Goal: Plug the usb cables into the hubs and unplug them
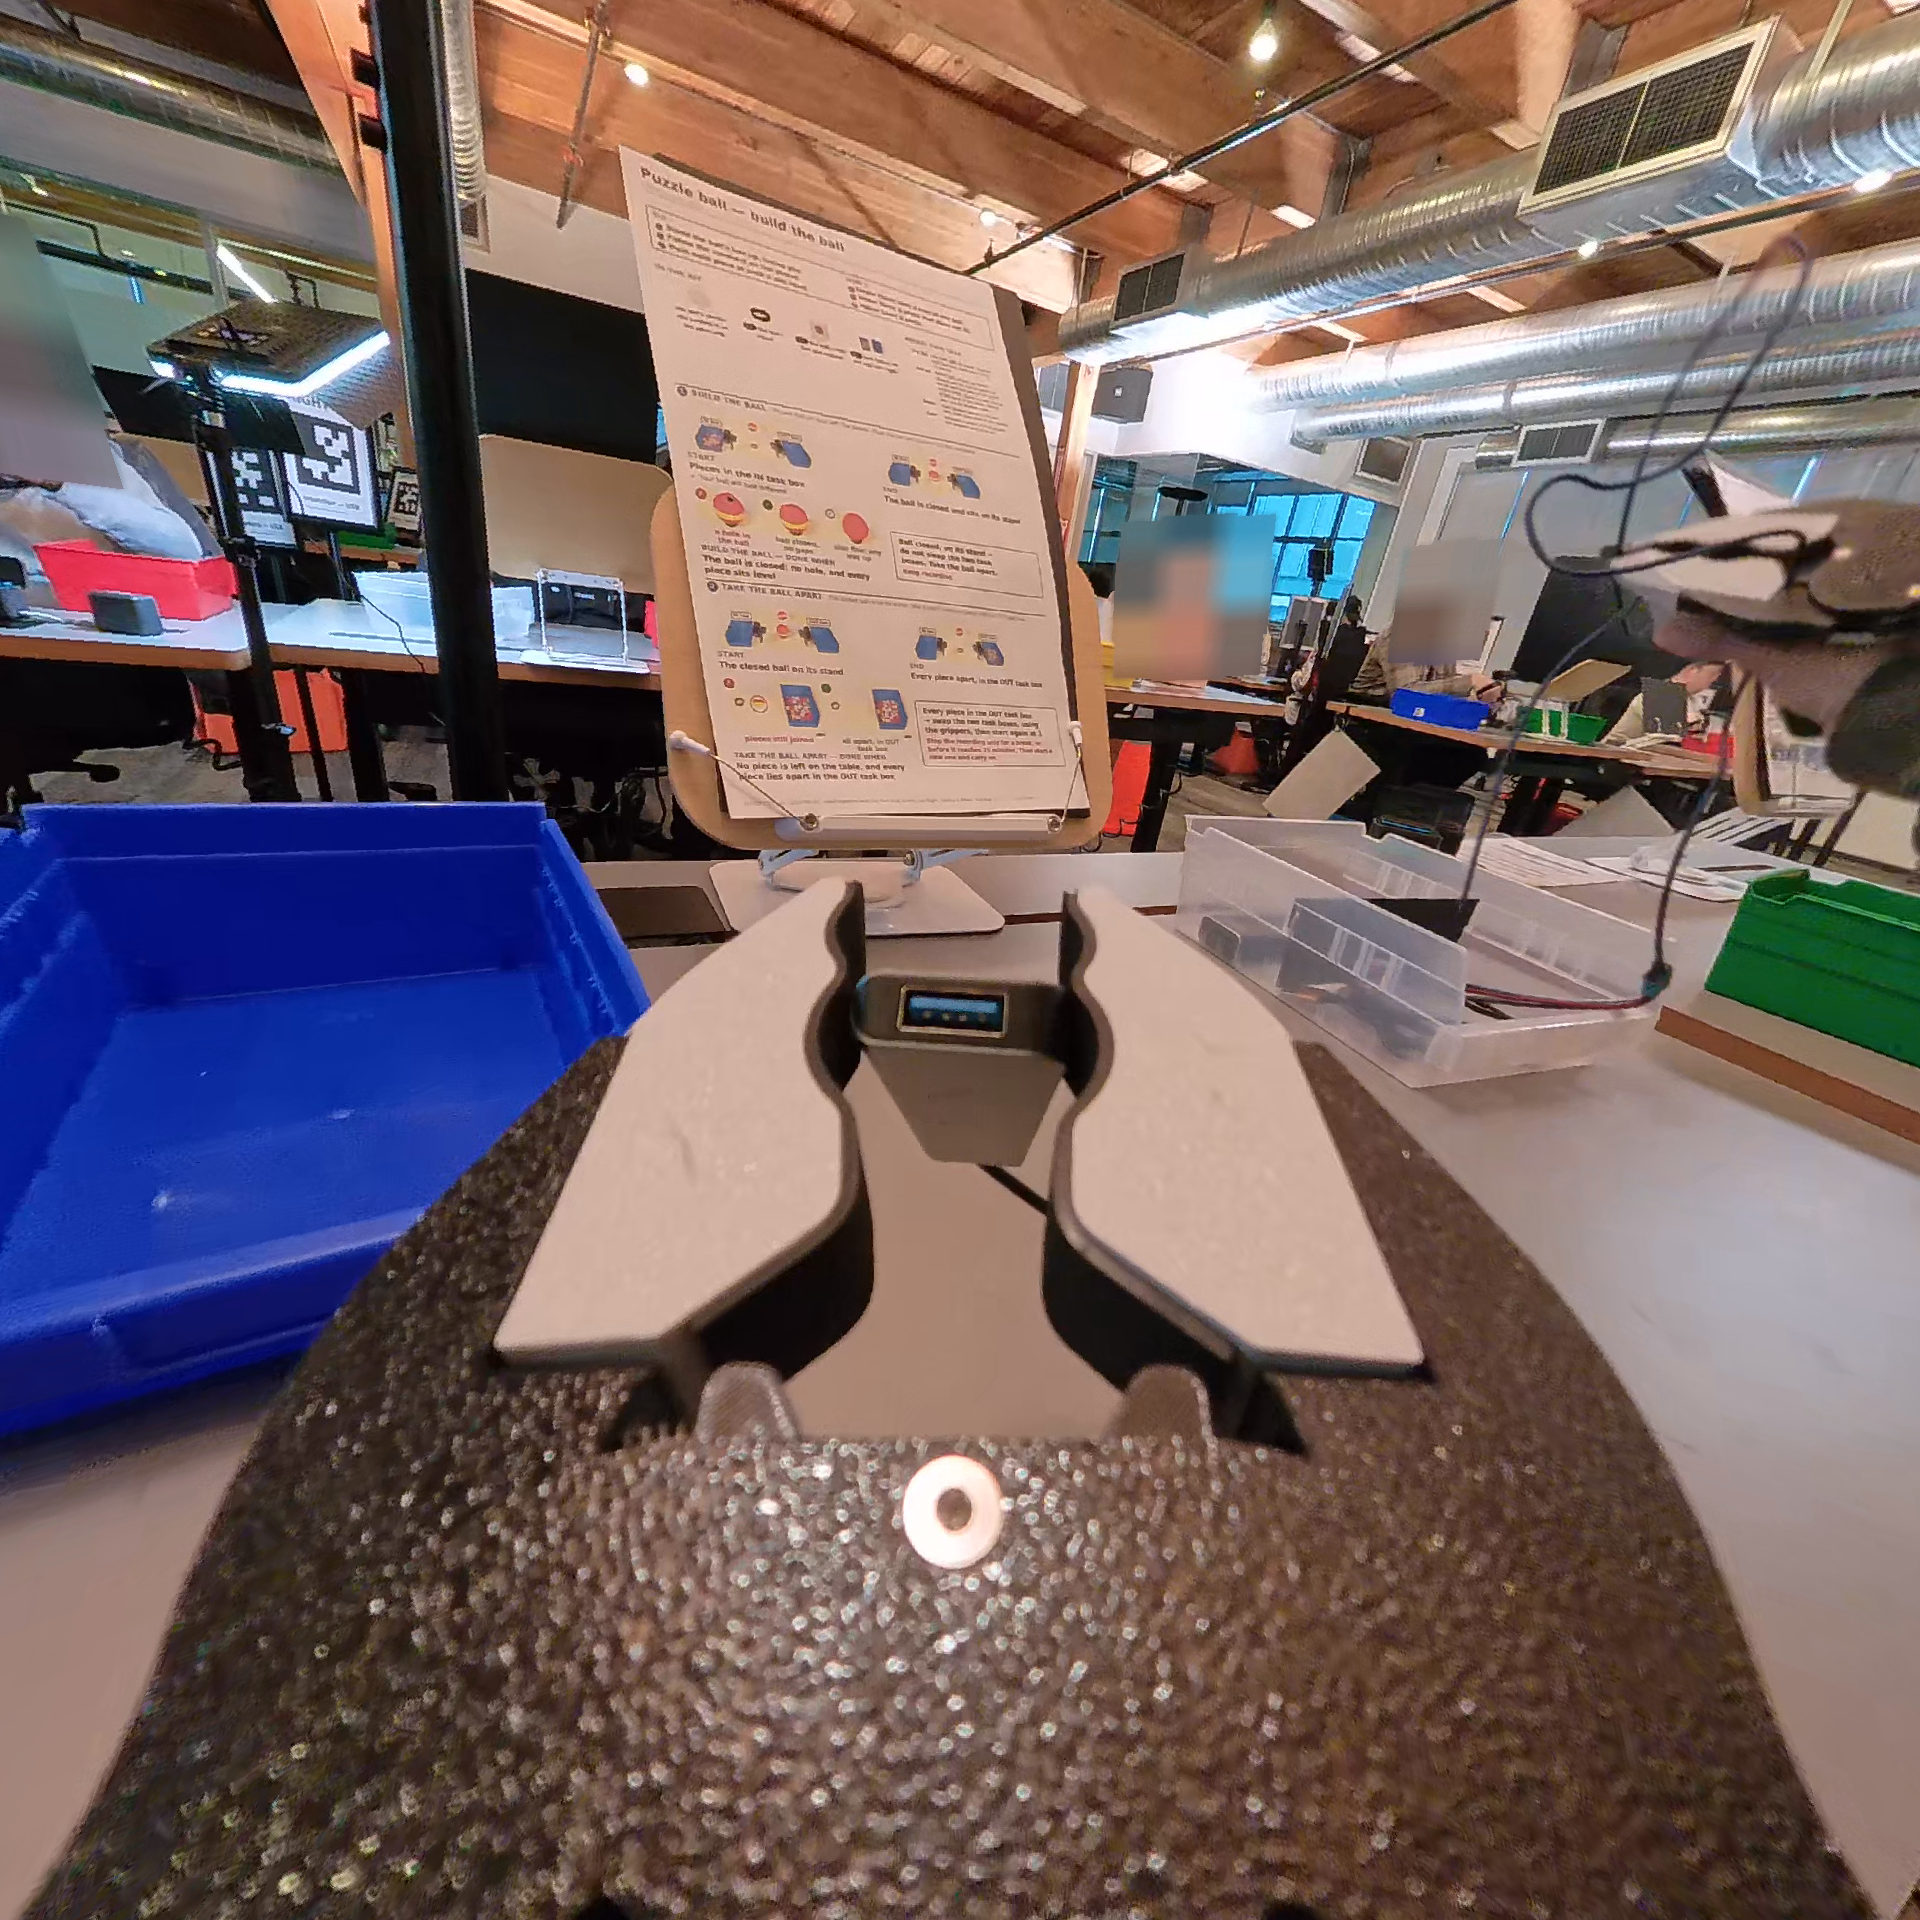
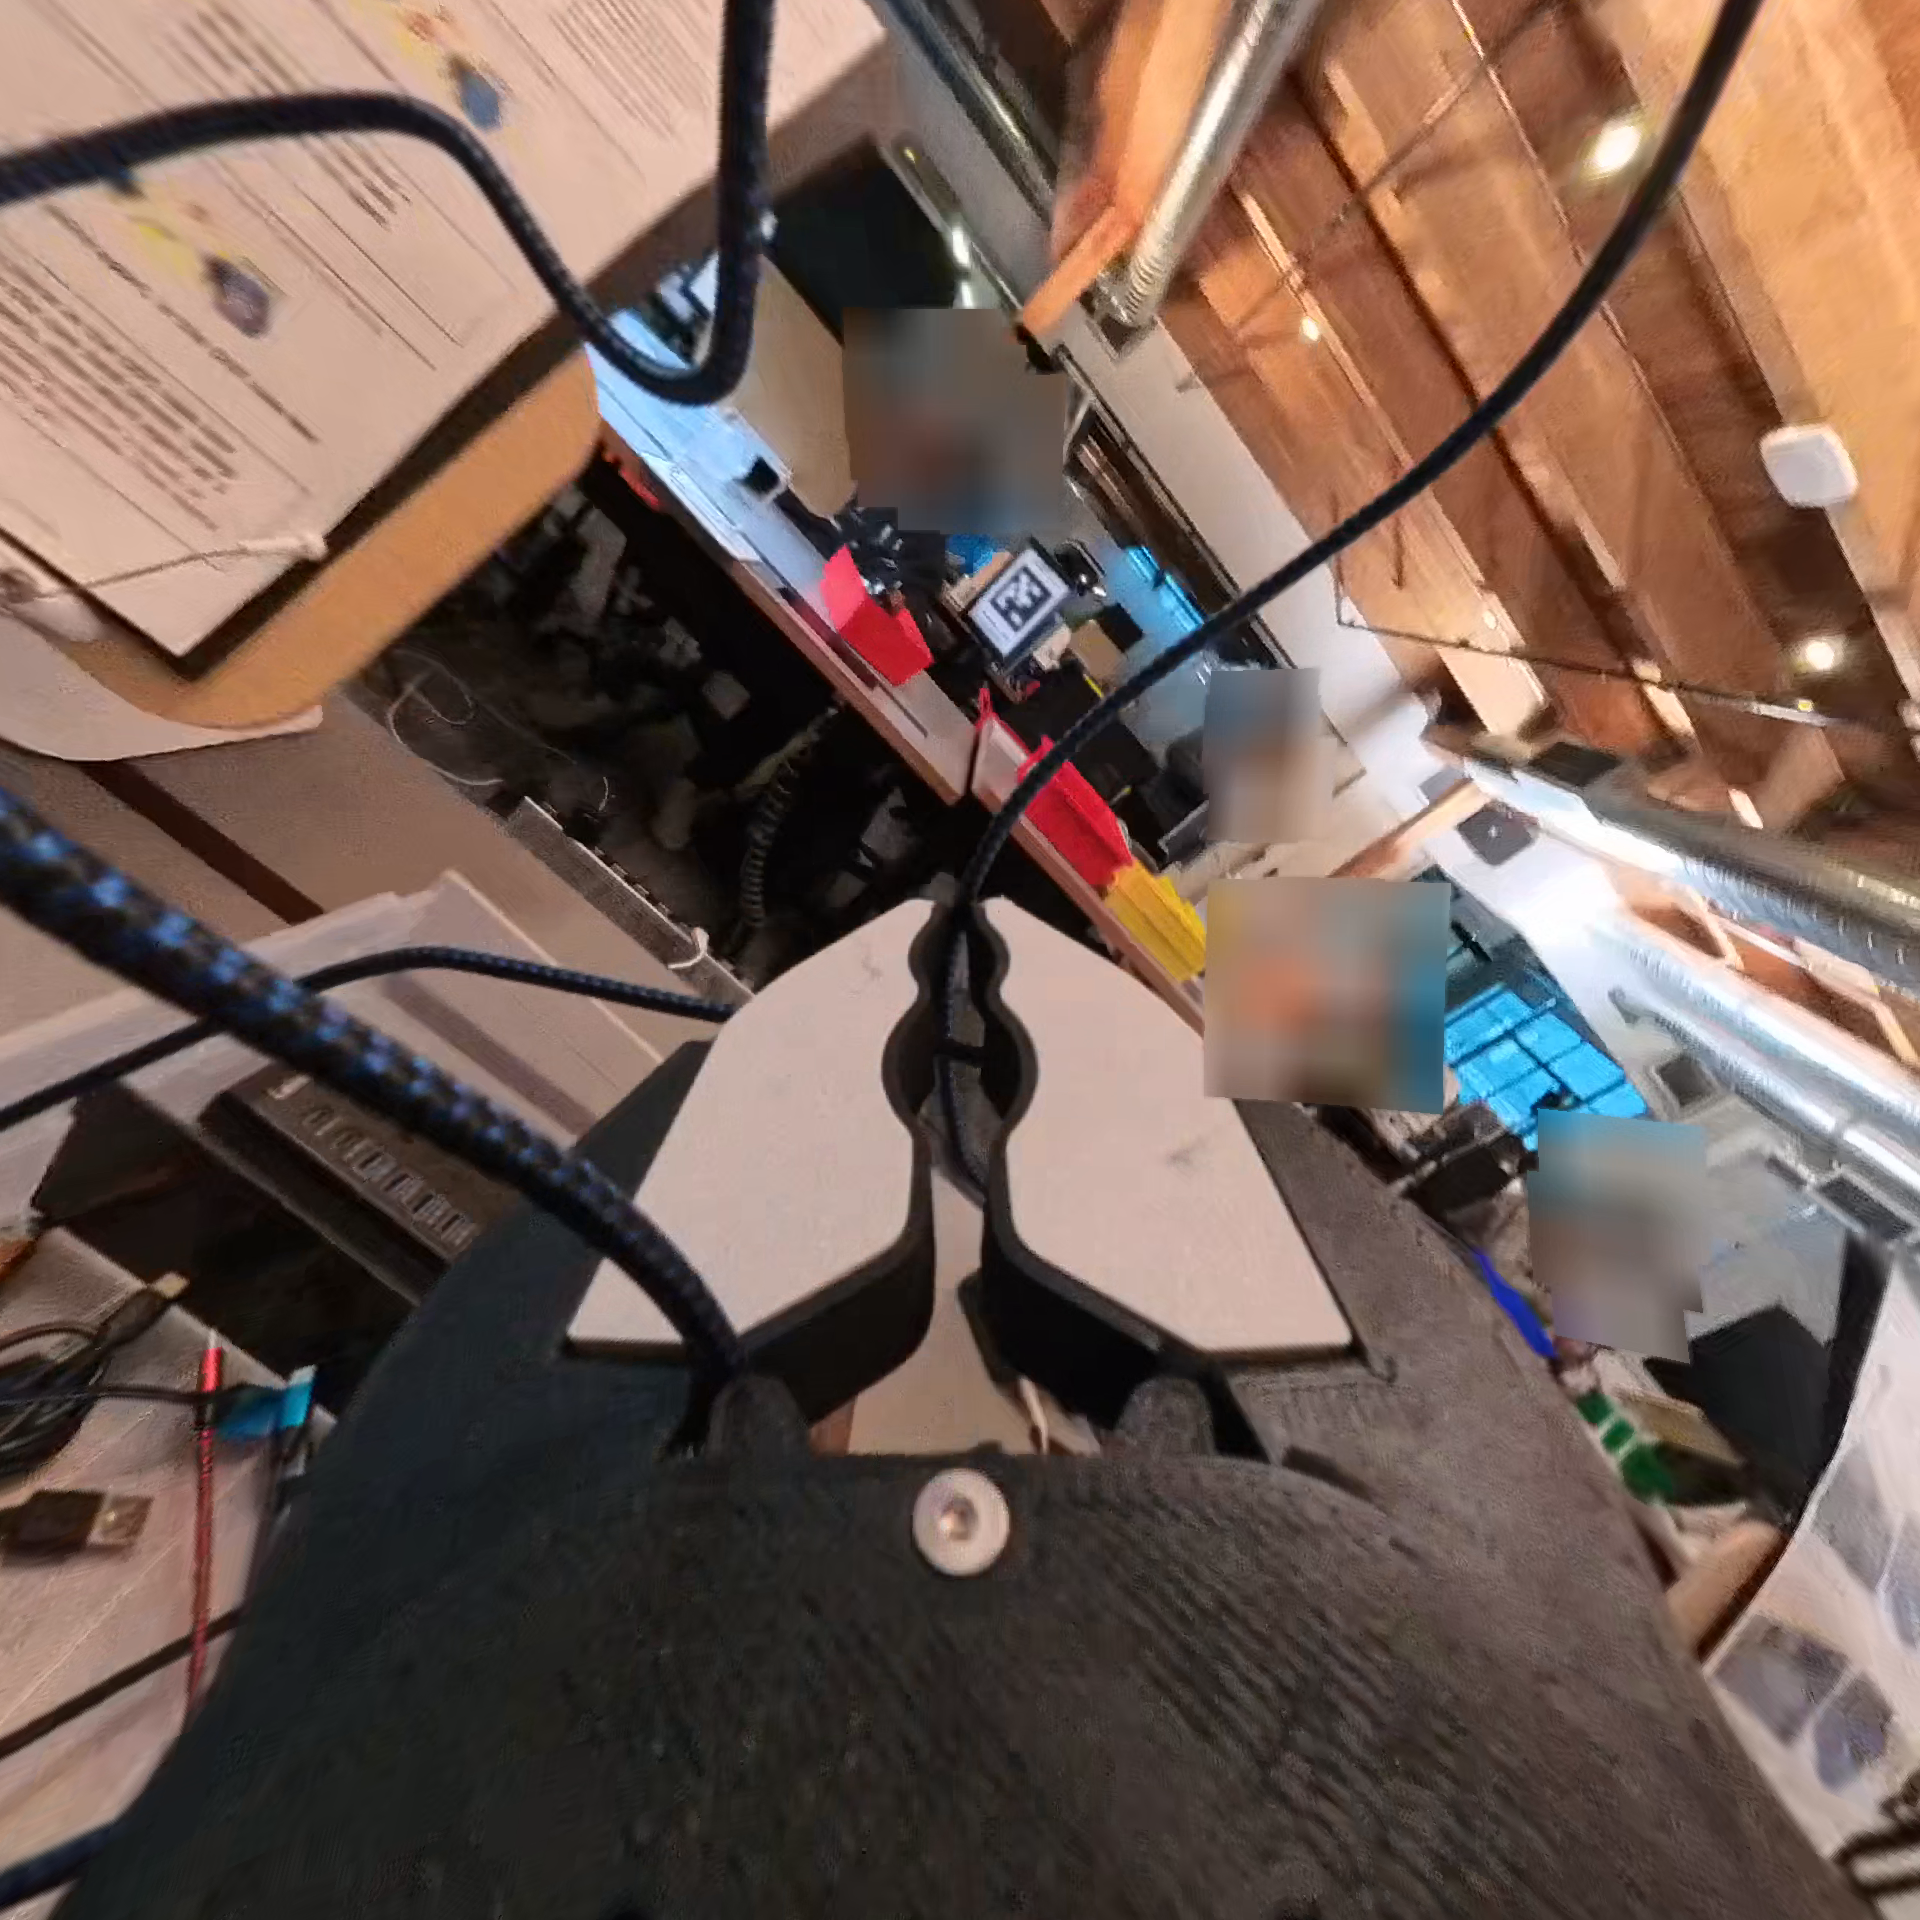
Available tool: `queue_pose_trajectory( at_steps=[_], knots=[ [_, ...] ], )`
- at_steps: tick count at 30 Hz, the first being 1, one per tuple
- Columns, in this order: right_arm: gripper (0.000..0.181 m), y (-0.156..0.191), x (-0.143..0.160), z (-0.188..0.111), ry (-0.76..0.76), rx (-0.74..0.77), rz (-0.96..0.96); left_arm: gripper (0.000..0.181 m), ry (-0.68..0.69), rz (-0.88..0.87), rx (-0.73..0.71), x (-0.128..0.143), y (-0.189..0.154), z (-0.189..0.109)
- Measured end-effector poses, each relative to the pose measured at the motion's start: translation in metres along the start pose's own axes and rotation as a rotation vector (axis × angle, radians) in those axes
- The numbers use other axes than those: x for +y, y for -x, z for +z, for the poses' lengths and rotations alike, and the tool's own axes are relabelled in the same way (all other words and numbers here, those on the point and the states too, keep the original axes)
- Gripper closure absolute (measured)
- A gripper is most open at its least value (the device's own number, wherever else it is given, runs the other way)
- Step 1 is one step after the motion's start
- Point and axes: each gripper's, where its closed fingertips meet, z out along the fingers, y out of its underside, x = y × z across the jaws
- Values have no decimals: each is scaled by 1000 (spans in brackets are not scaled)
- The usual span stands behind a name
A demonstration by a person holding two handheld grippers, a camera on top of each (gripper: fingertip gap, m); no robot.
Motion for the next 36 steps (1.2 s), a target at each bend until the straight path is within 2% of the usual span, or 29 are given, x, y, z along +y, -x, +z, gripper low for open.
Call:
queue_pose_trajectory(
  at_steps=[3, 5, 7, 10, 13, 15, 17, 20, 25, 27, 30, 33, 36],
  knots=[
    [178, 13, 37, -2, 57, -7, 38, 147, 7, 3, 6, 1, -4, 2],
    [177, 28, 36, 0, 30, -75, 12, 147, 11, 15, 9, 1, -8, 2],
    [178, 51, 33, -1, 18, -221, -68, 147, 17, 30, 14, 2, -12, 4],
    [177, 80, 60, -13, 182, -407, -125, 147, 30, 44, 18, 5, -16, 5],
    [177, 99, 106, -35, 408, -557, -164, 147, 44, 48, 18, 10, -17, 5],
    [178, 116, 138, -60, 573, -717, -188, 147, 53, 38, 17, 14, -15, 6],
    [178, 139, 149, -80, 594, -868, -190, 147, 57, 26, 17, 17, -14, 6],
    [179, 158, 154, -87, 628, -979, -88, 147, 65, 14, 21, 21, -13, 9],
    [179, 161, 160, -52, 715, -923, -44, 147, 90, 19, 28, 29, -17, 14],
    [179, 172, 157, -36, 722, -925, -52, 147, 101, 26, 35, 32, -20, 16],
    [177, 193, 171, -24, 802, -981, -142, 147, 113, 29, 48, 36, -25, 18],
    [147, 207, 179, -19, 862, -1032, -245, 147, 123, 31, 60, 39, -30, 20],
    [117, 190, 181, -35, 1014, -1124, -375, 147, 127, 28, 78, 41, -35, 21]
  ],
)
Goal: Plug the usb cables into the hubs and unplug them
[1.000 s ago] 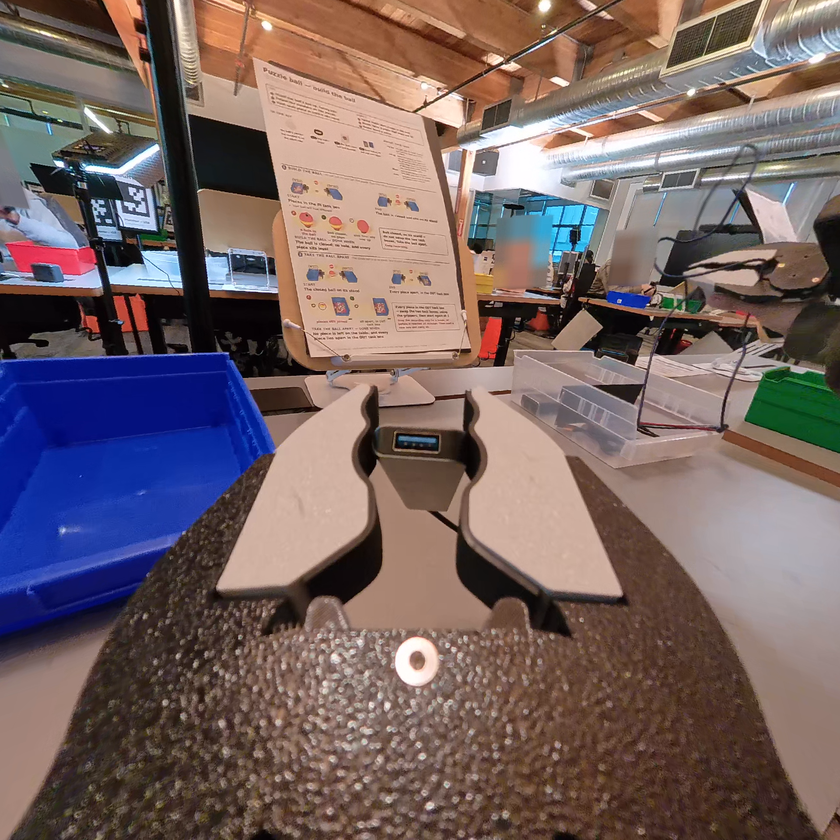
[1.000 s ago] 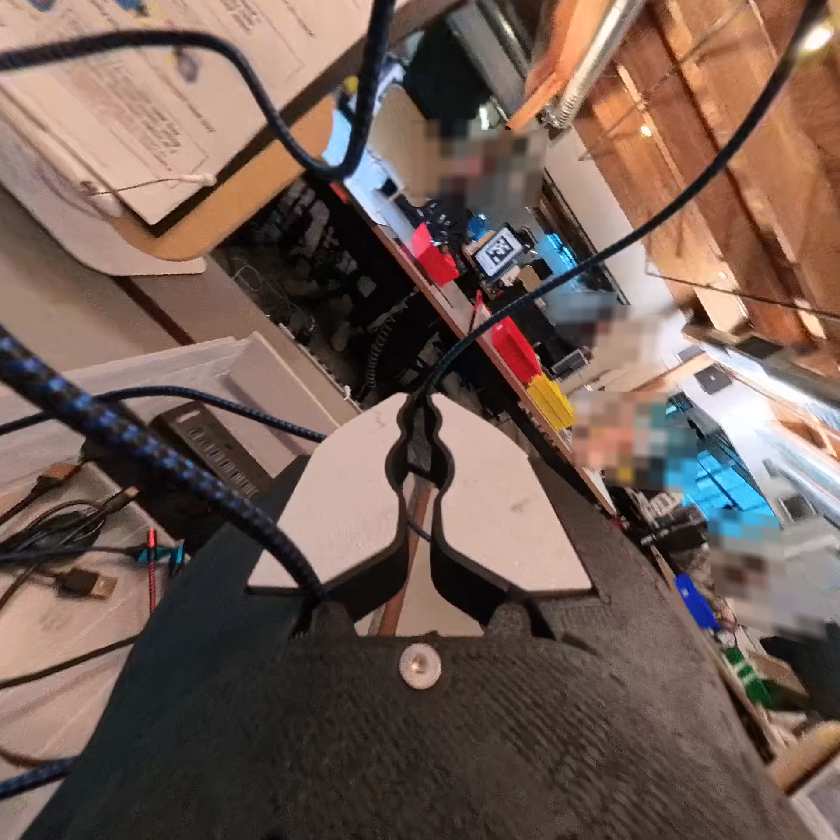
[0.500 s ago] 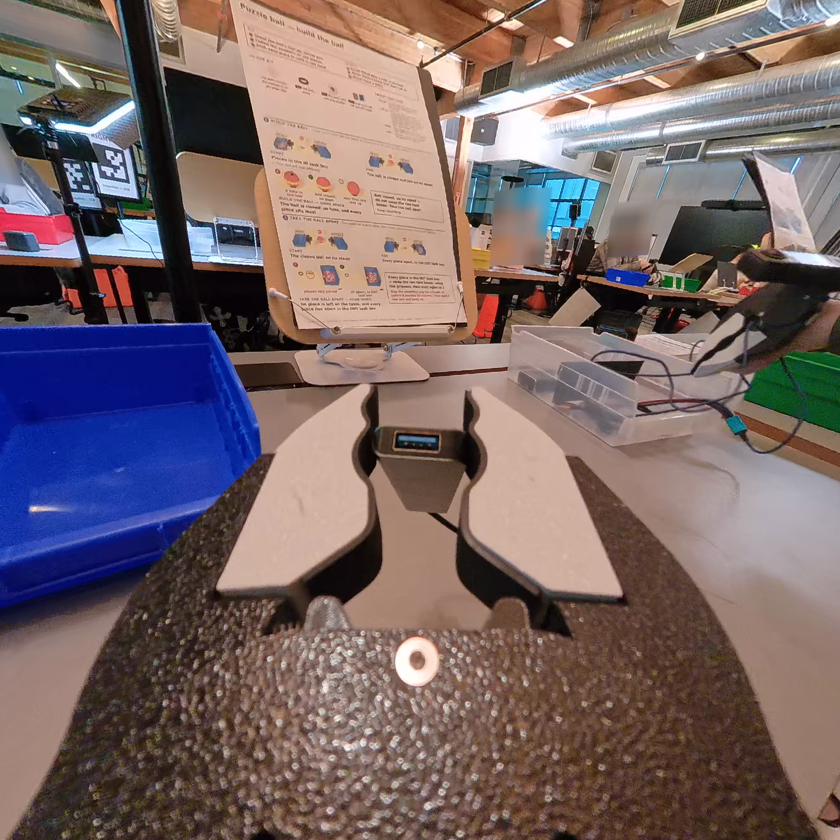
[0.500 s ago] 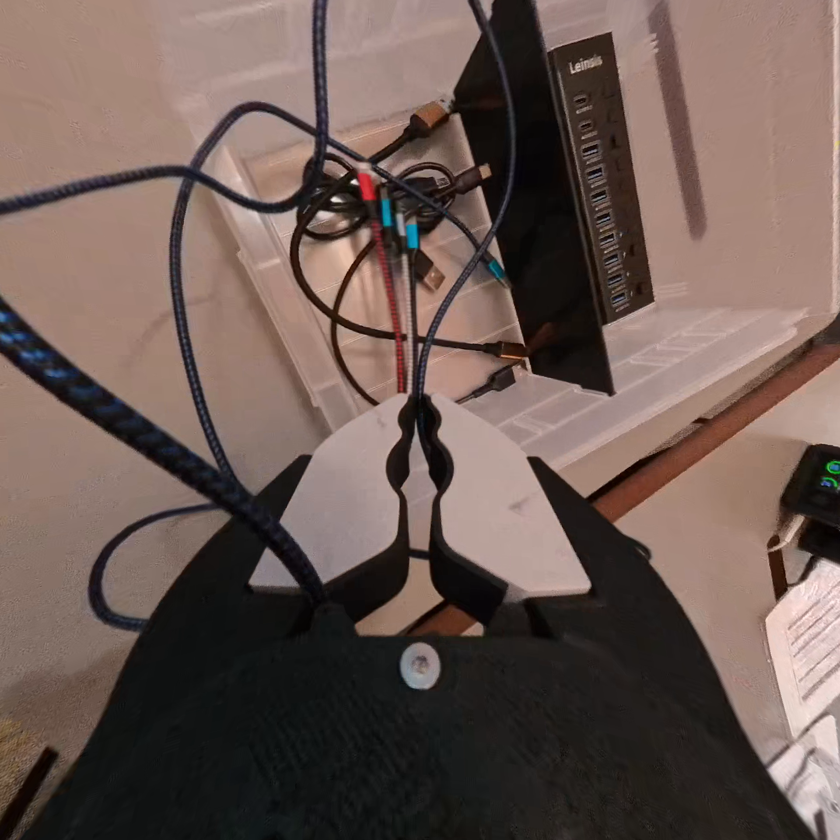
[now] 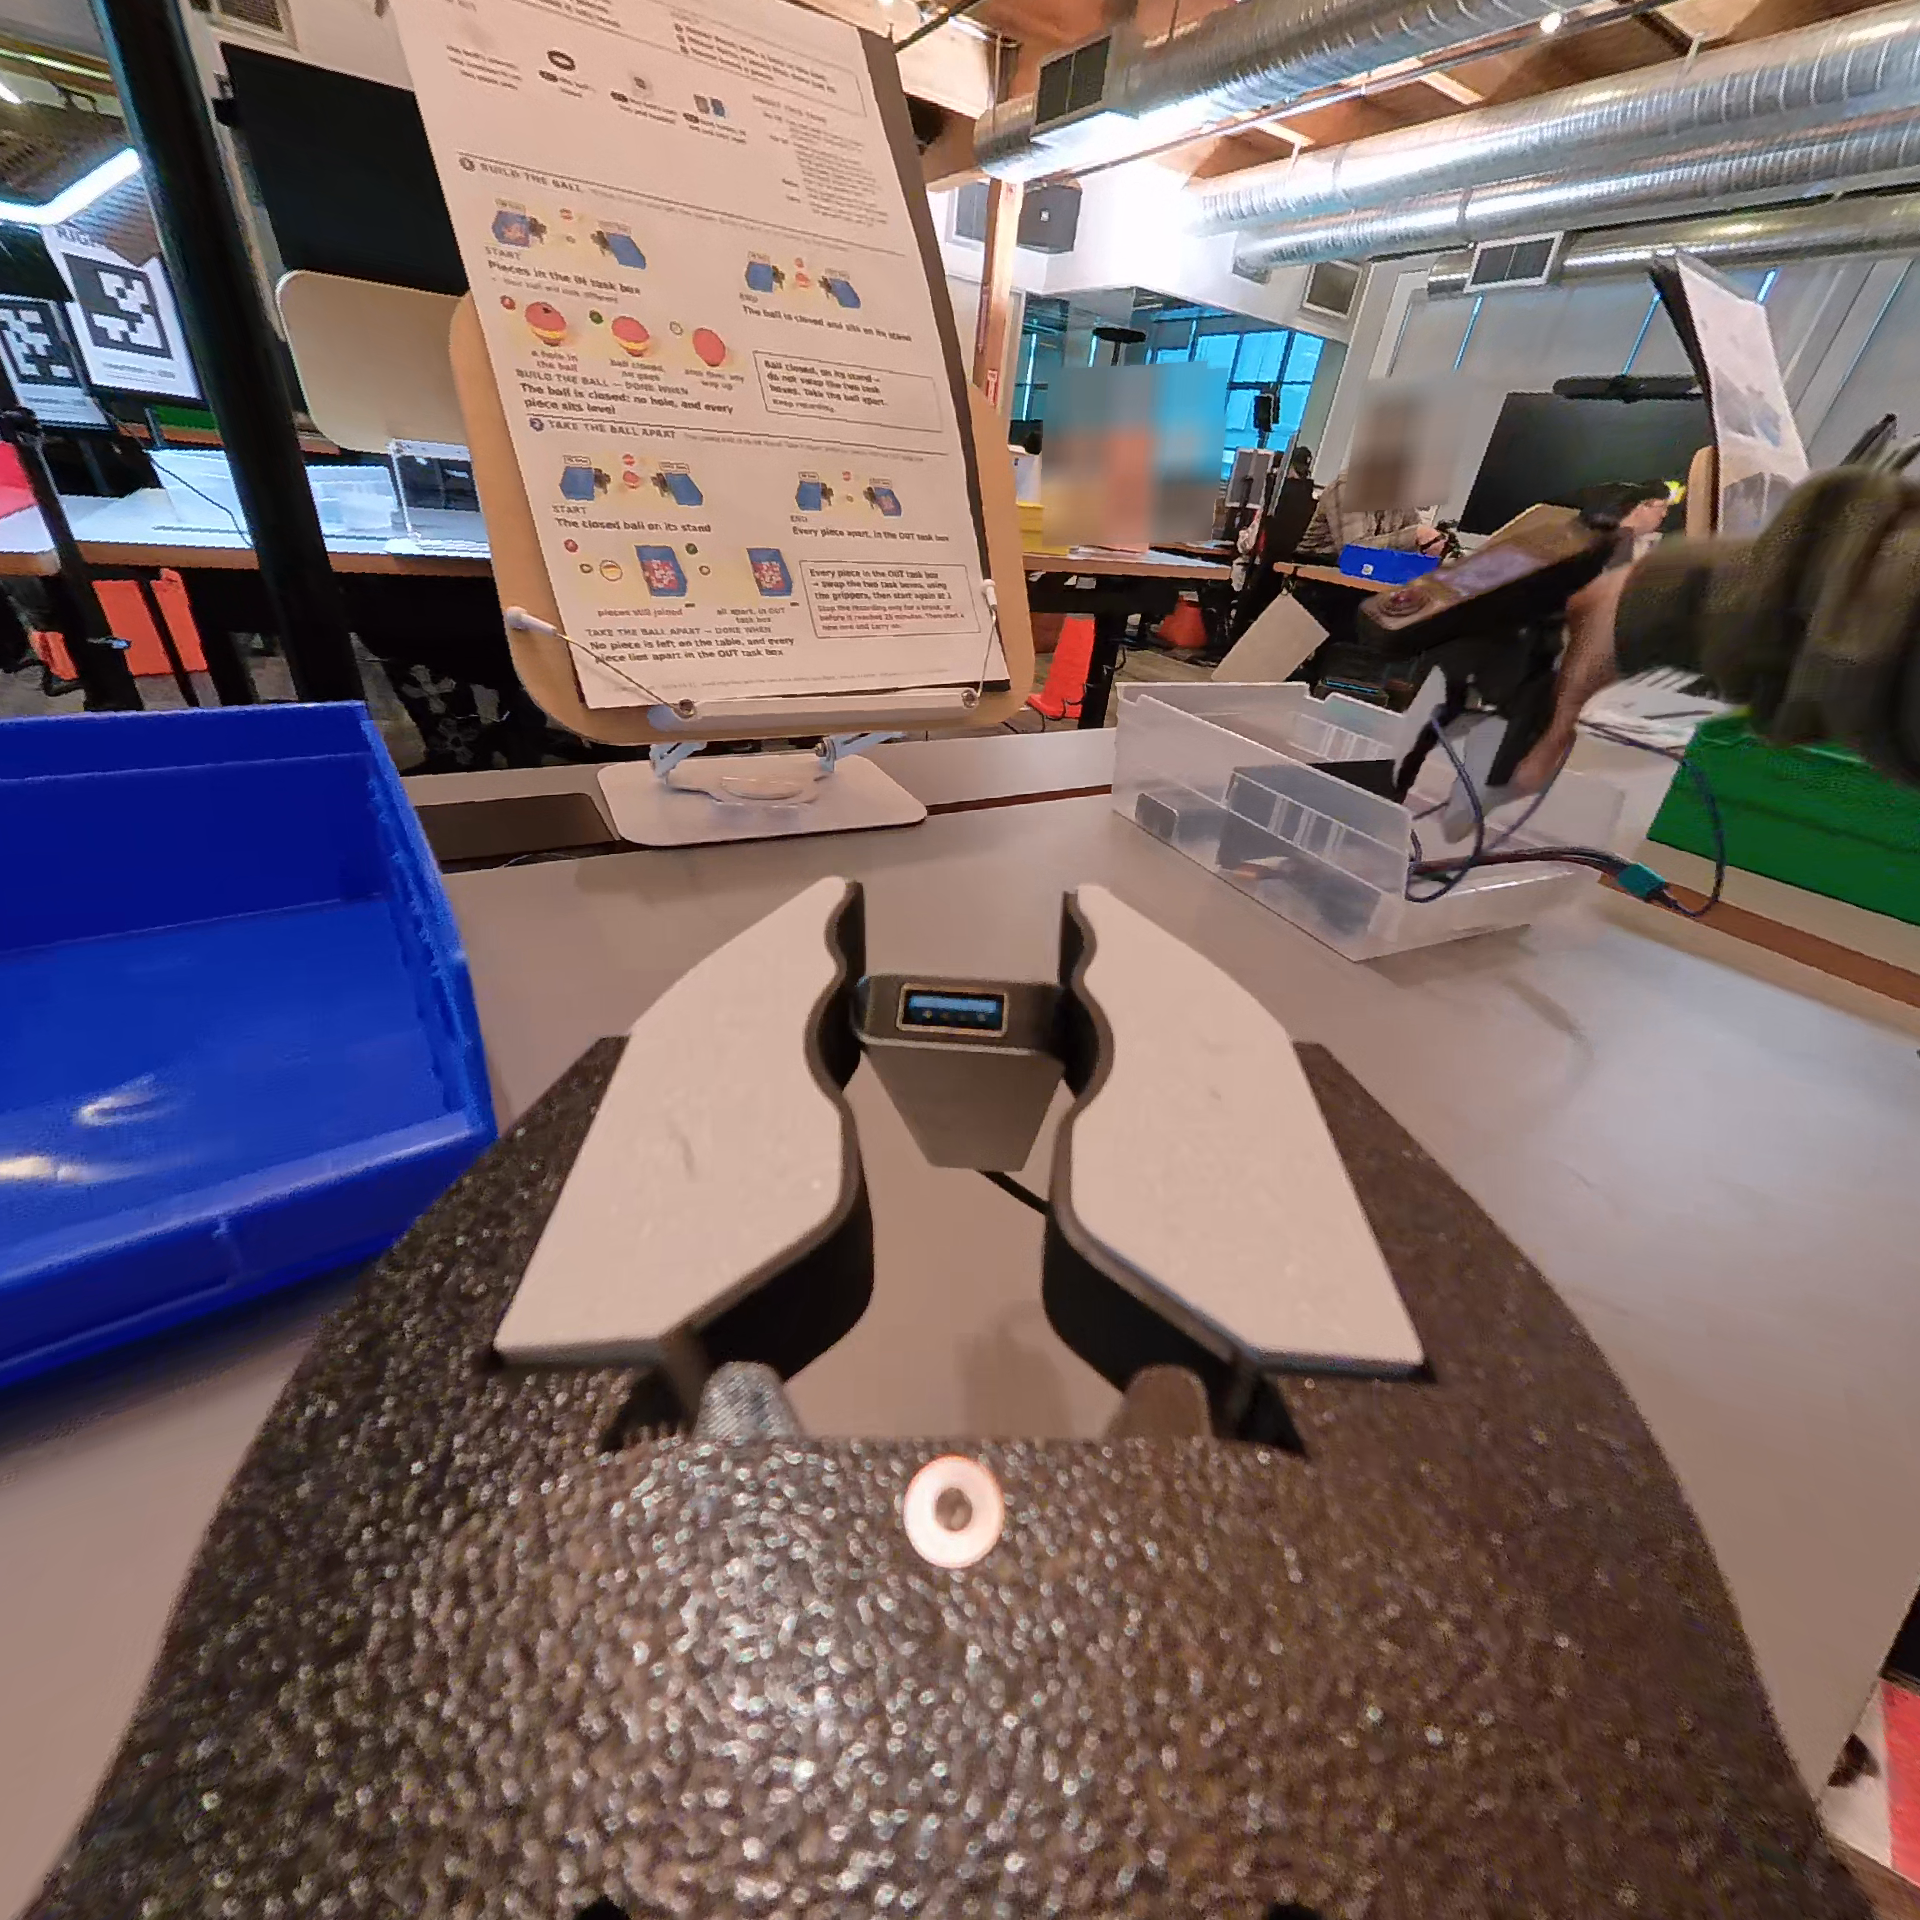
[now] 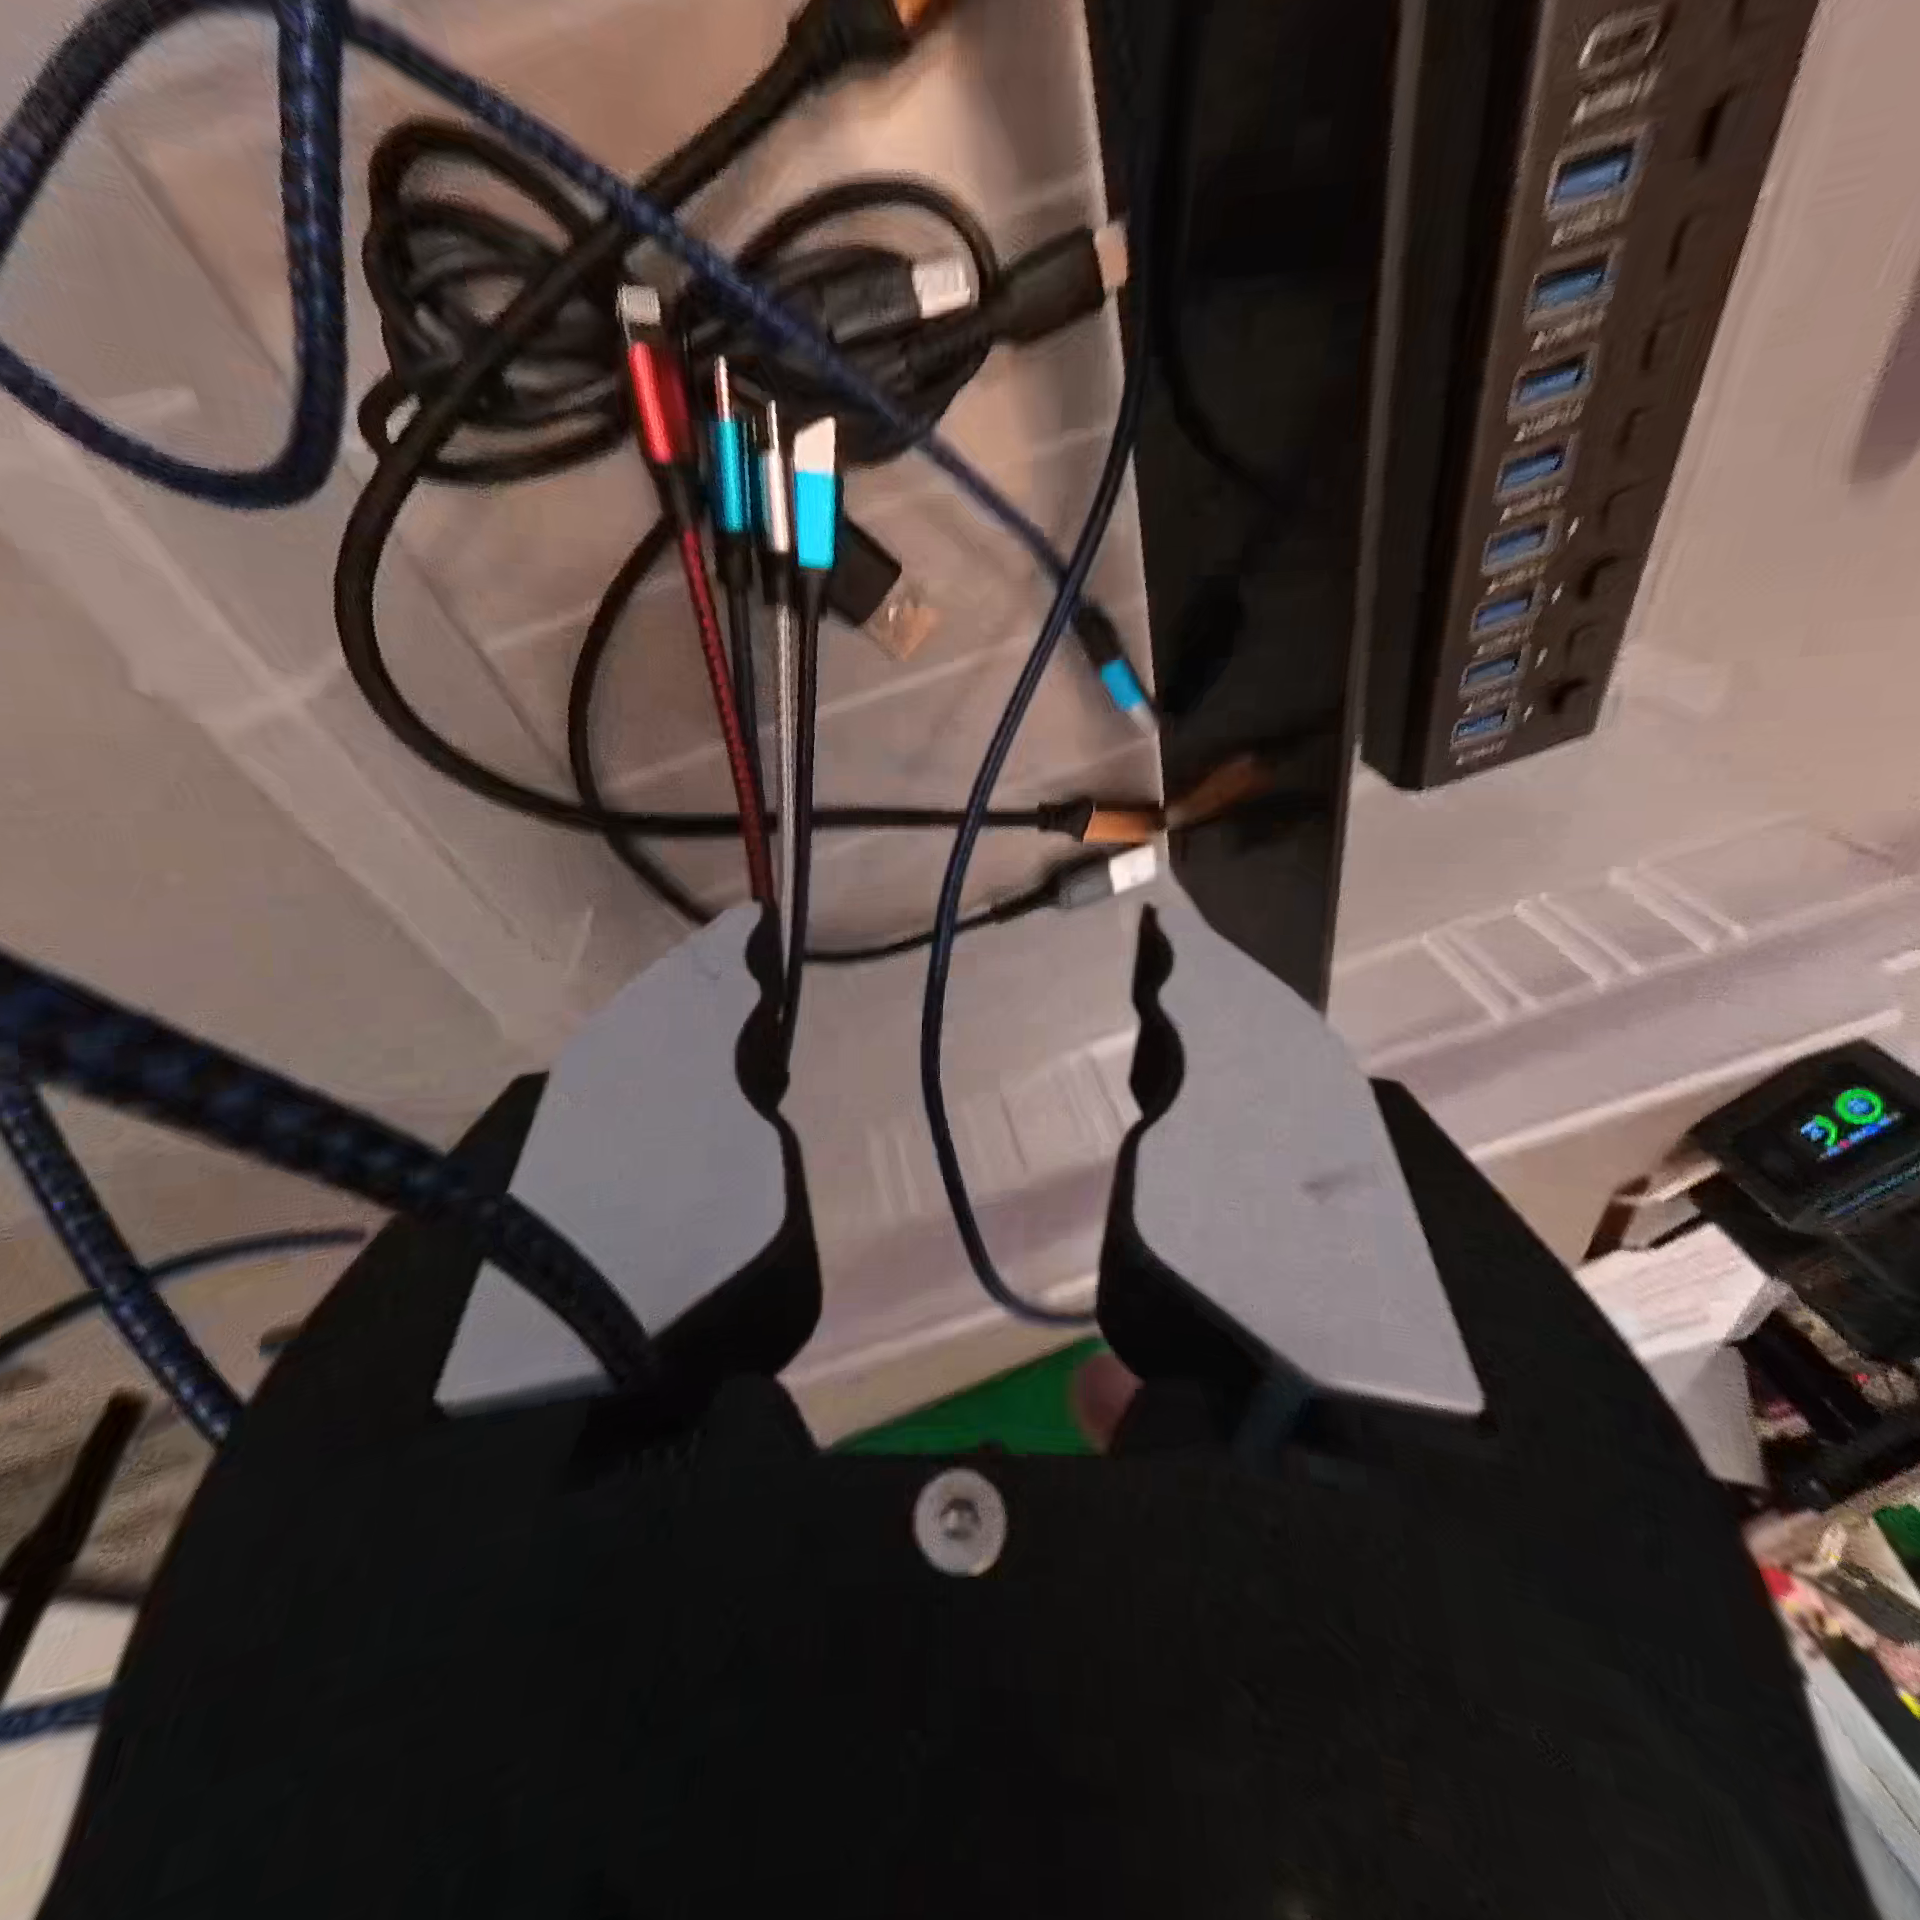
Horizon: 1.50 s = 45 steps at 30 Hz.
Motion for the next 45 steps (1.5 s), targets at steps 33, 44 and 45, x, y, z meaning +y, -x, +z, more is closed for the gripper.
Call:
queue_pose_trajectory(
  at_steps=[33, 44, 45],
  knots=[
    [131, 11, -39, -76, -178, -320, 26, 147, 52, -64, 114, 22, -13, 9],
    [86, -6, -69, -149, -592, -538, 198, 147, 58, -65, 142, 23, -18, 11],
    [88, -12, -69, -157, -635, -517, 192, 147, 58, -66, 145, 23, -19, 12]
  ],
)
